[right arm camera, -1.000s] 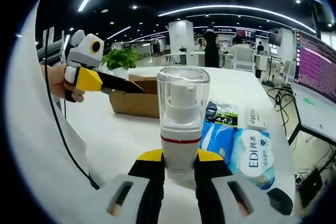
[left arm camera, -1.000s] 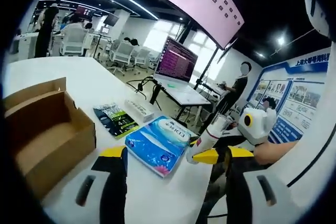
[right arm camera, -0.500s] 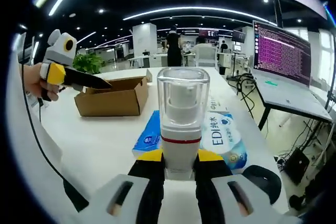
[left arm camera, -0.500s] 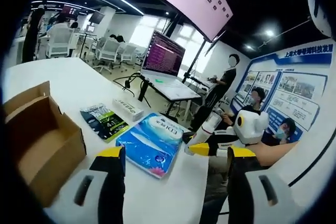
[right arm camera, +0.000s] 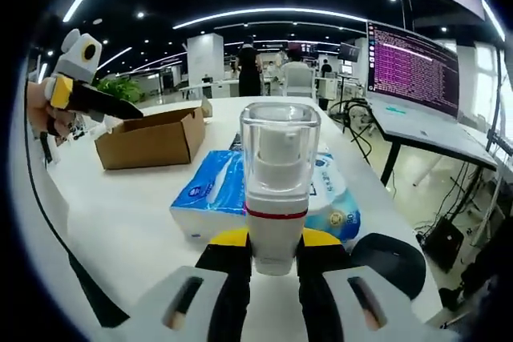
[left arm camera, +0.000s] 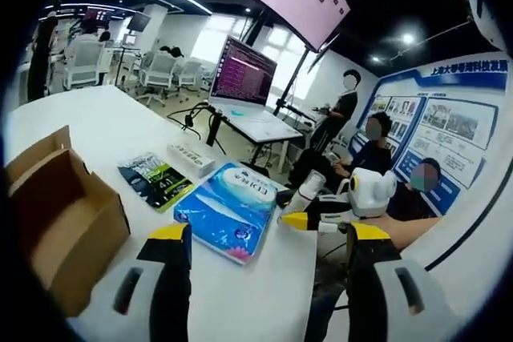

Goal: Operate the shoe box by opening the lid, removing the specified soft item, and placing it in the target area until the item is outside and the box remains undamaged.

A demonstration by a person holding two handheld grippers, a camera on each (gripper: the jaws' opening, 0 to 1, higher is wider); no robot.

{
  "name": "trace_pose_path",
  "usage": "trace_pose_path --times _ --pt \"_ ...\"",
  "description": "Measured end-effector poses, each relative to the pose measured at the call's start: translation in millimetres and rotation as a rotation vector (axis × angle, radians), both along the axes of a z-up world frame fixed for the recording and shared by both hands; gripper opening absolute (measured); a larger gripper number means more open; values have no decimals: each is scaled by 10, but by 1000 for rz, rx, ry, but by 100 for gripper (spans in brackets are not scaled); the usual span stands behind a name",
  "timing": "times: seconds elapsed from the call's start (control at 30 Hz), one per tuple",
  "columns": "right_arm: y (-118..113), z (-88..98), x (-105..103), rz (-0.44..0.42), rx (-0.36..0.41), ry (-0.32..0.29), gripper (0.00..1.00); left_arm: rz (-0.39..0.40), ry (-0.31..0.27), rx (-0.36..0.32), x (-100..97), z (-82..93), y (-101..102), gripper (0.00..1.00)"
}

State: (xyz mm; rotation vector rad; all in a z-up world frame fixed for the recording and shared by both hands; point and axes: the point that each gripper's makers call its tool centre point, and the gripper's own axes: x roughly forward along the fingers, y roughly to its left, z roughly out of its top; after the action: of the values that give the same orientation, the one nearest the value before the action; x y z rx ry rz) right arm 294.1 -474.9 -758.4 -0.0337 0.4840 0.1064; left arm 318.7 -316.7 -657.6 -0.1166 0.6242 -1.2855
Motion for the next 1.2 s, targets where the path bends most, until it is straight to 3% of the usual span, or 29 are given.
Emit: trace_pose_path --times 0.27,0.33,0.5,0.53,0.57,0.6,0.8,1.2 --pt "-177 -143 -50 -24 2 10 18 -62 2 30 -57 -62 -154 80" --pt "-160 -151 -51 -1 -19 6 18 -66 -1 31 -52 -57 -180 80" --pt "-104 -349 -102 54 -87 64 18 -68 -9 27 -60 -27 -212 80" --pt "-103 -376 -146 35 -77 61 18 -68 -8 27 -67 -27 -211 80" --pt "-52 -329 -100 45 -42 0 18 -68 -7 27 -70 -29 -209 80" --pt "-51 -329 -100 31 -14 0 18 -71 -4 31 -84 -45 -203 80" --pt "-40 -327 -47 44 -26 -26 18 -86 -2 54 -133 -84 -185 80" --pt "-38 -319 -24 21 -24 -21 19 -106 -9 45 -177 -68 -208 80"
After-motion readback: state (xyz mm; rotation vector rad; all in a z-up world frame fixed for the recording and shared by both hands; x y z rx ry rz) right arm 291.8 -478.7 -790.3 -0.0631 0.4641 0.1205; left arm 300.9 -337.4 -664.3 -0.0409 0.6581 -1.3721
